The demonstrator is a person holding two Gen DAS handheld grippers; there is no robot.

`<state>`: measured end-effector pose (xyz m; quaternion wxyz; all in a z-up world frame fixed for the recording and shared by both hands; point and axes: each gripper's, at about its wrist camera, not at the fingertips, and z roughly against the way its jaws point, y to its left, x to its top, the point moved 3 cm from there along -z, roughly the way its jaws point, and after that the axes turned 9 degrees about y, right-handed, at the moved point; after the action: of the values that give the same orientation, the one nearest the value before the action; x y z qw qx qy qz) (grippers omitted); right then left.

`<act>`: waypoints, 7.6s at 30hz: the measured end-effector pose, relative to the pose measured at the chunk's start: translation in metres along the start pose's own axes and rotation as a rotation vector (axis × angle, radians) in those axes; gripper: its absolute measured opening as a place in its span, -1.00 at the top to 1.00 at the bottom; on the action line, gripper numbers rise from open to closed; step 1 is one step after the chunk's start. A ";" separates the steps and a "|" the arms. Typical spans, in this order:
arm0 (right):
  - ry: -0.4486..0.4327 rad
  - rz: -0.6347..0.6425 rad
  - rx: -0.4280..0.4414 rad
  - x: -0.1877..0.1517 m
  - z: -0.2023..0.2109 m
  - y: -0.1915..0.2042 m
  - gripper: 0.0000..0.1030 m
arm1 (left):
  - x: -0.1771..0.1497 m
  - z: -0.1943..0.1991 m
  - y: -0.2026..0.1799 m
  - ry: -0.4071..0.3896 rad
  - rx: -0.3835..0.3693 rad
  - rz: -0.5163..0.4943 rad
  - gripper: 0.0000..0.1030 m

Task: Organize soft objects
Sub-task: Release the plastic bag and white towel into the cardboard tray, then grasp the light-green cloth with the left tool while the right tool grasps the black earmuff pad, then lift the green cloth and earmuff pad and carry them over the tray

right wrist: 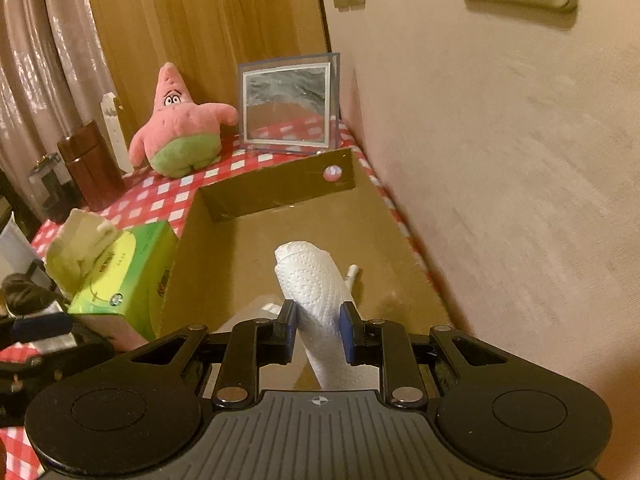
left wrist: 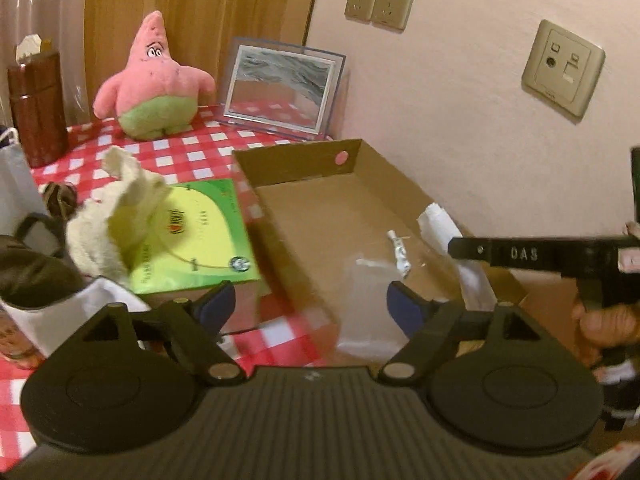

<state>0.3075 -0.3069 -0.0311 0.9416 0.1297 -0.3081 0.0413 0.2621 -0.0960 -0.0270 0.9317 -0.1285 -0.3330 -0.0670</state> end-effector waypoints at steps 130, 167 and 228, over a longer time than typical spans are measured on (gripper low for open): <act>0.029 0.013 -0.105 -0.142 -0.038 0.172 -0.27 | -0.126 0.019 0.145 0.180 0.030 -0.163 0.95; -0.120 -0.055 -0.081 -0.148 0.048 0.149 -0.27 | -0.116 0.109 0.069 0.040 -0.070 0.011 0.96; -0.074 -0.036 -0.123 -0.010 0.011 -0.008 -0.27 | 0.045 -0.051 -0.012 0.011 -0.219 0.188 0.95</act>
<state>0.2939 -0.3174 -0.0302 0.9364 0.0786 -0.3420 0.0003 0.3248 -0.1233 -0.0337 0.9162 -0.2594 -0.3052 -0.0161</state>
